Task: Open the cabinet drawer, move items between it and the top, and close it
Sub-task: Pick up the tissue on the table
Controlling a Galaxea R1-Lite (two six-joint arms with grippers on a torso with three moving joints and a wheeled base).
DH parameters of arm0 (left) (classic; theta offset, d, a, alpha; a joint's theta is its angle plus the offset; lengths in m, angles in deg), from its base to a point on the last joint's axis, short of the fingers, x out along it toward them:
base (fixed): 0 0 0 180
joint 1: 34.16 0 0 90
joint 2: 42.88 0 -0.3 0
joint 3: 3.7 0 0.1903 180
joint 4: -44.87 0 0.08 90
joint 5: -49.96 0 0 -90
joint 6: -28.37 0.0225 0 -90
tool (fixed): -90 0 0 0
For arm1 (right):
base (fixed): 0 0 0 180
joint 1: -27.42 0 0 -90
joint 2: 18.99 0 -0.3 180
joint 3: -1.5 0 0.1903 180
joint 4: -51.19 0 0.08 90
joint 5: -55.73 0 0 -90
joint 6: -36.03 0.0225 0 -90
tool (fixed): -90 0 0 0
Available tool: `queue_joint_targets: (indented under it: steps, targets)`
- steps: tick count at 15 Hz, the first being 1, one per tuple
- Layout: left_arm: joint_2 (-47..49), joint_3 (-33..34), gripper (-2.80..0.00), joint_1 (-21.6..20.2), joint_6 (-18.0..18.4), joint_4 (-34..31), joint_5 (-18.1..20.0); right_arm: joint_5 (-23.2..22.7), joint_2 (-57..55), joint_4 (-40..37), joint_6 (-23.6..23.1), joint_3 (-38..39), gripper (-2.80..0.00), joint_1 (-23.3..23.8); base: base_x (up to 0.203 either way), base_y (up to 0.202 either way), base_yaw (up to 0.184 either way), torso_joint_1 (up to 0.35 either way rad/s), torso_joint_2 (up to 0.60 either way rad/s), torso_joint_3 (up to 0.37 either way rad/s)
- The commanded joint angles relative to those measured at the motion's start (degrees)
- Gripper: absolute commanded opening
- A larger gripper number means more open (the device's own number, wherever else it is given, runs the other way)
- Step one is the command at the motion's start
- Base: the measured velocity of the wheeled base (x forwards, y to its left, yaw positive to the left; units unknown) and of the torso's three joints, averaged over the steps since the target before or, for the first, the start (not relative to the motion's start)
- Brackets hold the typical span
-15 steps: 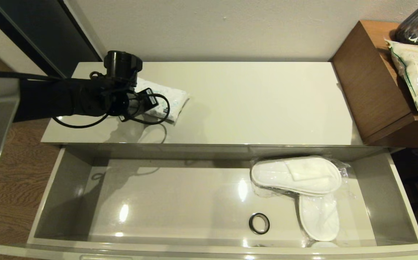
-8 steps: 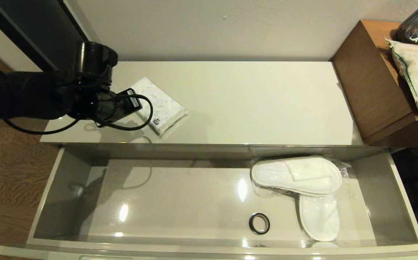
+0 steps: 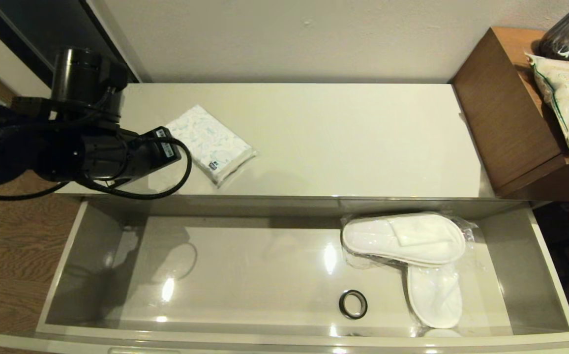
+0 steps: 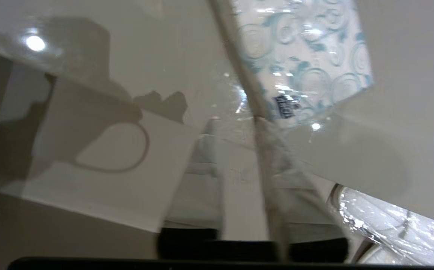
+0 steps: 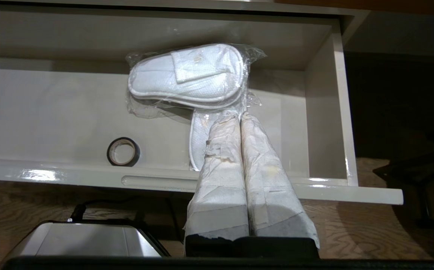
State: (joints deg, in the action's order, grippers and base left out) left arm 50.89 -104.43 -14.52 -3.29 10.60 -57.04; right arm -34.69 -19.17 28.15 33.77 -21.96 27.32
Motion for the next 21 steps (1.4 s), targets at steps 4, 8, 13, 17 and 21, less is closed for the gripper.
queue_joint_targets:
  steps: [4, 8, 13, 17, 21]
  targets:
    - [6.00, -9.38, 0.00, 3.83, -3.32, 0.21, -0.54, -0.02, -0.08, 0.02, -0.03, 0.01, -2.80, 0.01, 0.000, 0.000, 0.000, 0.000, 0.00, 0.000]
    - [12.27, -12.91, 0.00, 4.53, -3.99, 0.27, -3.08, -0.02, -0.08, 0.02, -0.04, 0.01, -2.80, 0.01, 0.000, 0.000, 0.000, 0.000, 0.00, 0.000]
    - [22.69, -22.33, 0.00, 5.13, -4.70, -0.47, -11.60, -0.02, -0.08, 0.02, -0.05, 0.01, -2.80, 0.01, 0.000, 0.000, 0.000, 0.000, 0.00, 0.000]
    - [28.01, -26.07, 0.00, 6.29, -5.79, -1.66, -11.75, -0.02, -0.08, 0.02, -0.03, 0.01, -2.80, 0.01, 0.000, 0.000, 0.000, 0.000, 0.00, 0.000]
    - [27.43, -23.69, 0.00, 7.26, -6.49, -2.56, -11.77, -0.02, -0.08, 0.02, -0.03, 0.01, -2.80, 0.01, 0.000, 0.000, 0.000, 0.000, 0.00, 0.000]
